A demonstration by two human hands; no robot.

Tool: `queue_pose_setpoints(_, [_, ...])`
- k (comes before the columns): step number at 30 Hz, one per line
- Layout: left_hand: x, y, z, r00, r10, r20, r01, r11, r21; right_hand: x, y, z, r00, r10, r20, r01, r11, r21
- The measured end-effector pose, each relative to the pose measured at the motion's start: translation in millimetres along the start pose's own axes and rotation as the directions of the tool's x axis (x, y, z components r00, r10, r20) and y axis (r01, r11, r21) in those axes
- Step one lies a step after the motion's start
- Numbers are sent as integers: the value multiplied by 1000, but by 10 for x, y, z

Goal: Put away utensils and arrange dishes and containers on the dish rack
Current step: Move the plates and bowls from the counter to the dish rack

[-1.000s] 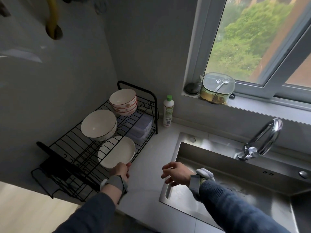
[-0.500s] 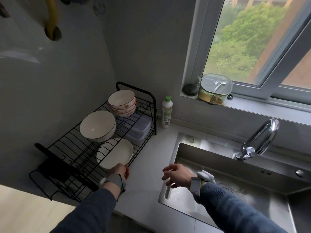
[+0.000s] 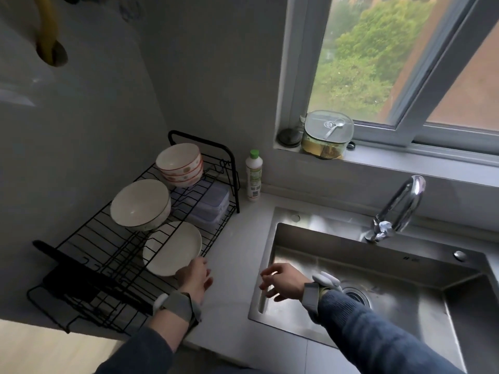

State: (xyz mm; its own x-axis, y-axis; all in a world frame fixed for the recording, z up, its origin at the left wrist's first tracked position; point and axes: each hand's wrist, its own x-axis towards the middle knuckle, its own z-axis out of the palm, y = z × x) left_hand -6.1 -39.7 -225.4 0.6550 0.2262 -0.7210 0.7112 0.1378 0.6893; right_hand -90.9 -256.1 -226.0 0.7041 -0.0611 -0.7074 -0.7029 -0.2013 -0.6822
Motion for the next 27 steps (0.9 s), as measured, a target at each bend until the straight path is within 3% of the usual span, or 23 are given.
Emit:
queue_pose_setpoints(2, [-164,-60,143,980,56,190,-85,986,145,-64,147,-99,999,25,-47,-25,1000,-2])
queue_pose_setpoints(4, [-261,-82,200,912,96,399,-242,910,335,-85,263,-126,994,55,-93,-57,998,-26])
queue_pose_setpoints(7, [-367,-182,362,756,102,646,-574,578,580,-196,492,-237,984,105,-143,-109,994,-23])
queue_pose_setpoints(10, [-501,-349,660,597,-37,801,-780,203,591,-441,784,-418,959,162,-234,-162,987,18])
queue_pose_setpoints(11, [-559,-424,794,566,-86,820,-811,119,573,-546,906,-503,948,172,-268,-171,985,27])
queue_pose_setpoints(16, [-860,-756,1278,416,-239,877,-908,-166,385,-972,1534,-826,866,257,-429,-297,954,-29])
queue_pose_setpoints(21, [-1214,-1111,1770,298,-351,888,-944,-244,220,-1409,2058,-1049,783,326,-530,-329,940,93])
queue_pose_setpoints(27, [-1526,-1377,2087,285,-409,867,-942,-287,174,-1456,2680,-1281,762,399,-510,-381,913,145])
